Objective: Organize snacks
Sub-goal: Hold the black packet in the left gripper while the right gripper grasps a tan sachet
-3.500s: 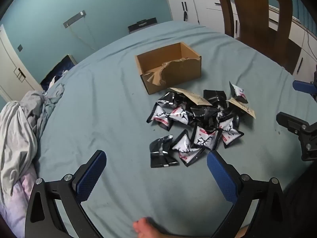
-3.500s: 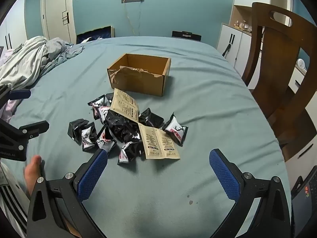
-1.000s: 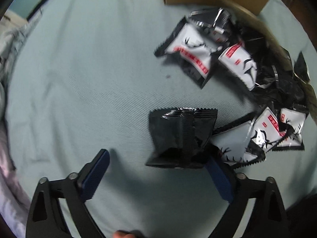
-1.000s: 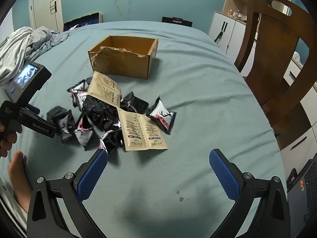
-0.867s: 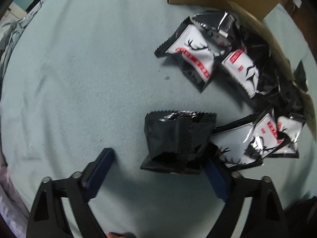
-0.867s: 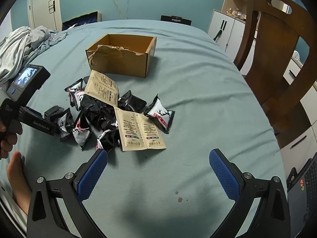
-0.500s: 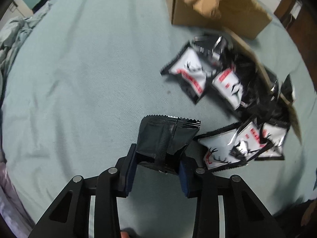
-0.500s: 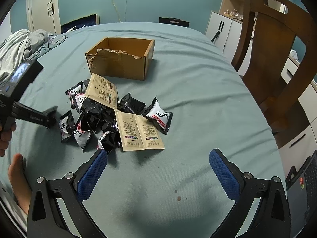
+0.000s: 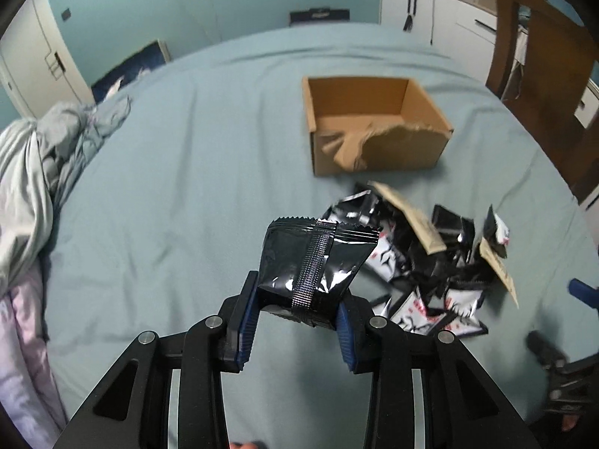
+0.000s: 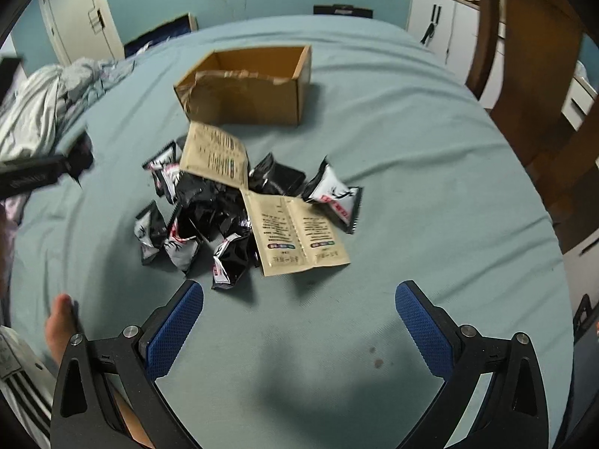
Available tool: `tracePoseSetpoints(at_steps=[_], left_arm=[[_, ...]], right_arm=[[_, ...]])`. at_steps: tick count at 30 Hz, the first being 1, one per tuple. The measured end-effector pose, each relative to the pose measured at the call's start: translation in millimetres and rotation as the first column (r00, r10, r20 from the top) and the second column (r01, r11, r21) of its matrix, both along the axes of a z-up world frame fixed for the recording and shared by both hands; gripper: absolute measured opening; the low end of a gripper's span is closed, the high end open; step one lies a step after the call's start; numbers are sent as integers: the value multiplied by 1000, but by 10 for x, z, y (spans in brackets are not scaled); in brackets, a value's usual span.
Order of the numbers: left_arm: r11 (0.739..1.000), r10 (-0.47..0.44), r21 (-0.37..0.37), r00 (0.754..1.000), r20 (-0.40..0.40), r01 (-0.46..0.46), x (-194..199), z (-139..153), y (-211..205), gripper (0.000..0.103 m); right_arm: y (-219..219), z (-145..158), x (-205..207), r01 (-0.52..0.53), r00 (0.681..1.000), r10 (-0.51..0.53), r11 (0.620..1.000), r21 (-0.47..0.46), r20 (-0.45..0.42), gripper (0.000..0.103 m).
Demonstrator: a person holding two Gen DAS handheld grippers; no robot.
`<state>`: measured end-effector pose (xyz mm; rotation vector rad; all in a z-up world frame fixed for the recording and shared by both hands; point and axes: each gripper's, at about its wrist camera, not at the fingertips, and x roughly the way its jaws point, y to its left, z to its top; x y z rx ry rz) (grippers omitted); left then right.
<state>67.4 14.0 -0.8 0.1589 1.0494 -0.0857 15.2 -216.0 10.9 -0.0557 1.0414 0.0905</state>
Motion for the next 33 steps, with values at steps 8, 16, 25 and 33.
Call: tracePoseSetpoints(at_steps=[8,16,25,33], left_arm=[[1000,-11,-9,1000,4,11,100,-61,25,36],[1000,-14,1,1000,16,14,129,-79,2,36],[999,-24,-40,999,43,26,298,-19,41,36],[995,-32,-97,998,62,38,683,-124,54,36]], right_arm=[[232,-233,348,-79,997,78,992,-103,-15,63],[260,-317,555,-75,997,76,993,-89,17,4],[-153,417,210,-16,967,-46,971,240,251,1],[-362,386,15,15,941,-125,943,331,313,1]])
